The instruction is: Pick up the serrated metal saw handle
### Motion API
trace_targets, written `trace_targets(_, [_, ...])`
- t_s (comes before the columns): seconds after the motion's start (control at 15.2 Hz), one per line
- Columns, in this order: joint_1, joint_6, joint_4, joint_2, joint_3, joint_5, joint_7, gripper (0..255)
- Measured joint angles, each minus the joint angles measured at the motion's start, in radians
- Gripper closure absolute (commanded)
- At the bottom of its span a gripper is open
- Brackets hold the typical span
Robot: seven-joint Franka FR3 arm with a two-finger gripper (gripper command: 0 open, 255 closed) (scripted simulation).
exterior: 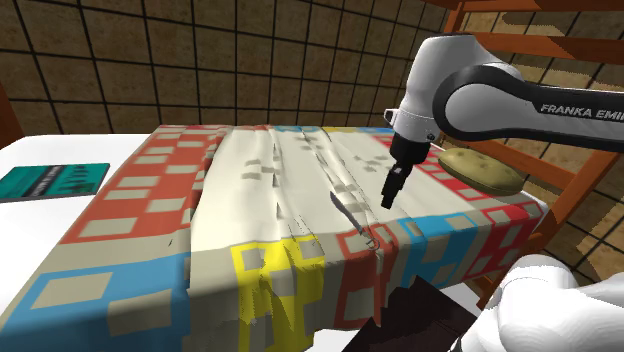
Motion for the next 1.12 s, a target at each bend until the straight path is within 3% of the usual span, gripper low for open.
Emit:
trace_targets(0.33, [-0.039, 0.097, -0.011, 0.094, -0.005, 0.006, 0.066, 0])
trace_targets(1.12, [-0.162, 0.433, 0.034, 0.497, -0.032, 0.037, 0.326, 0])
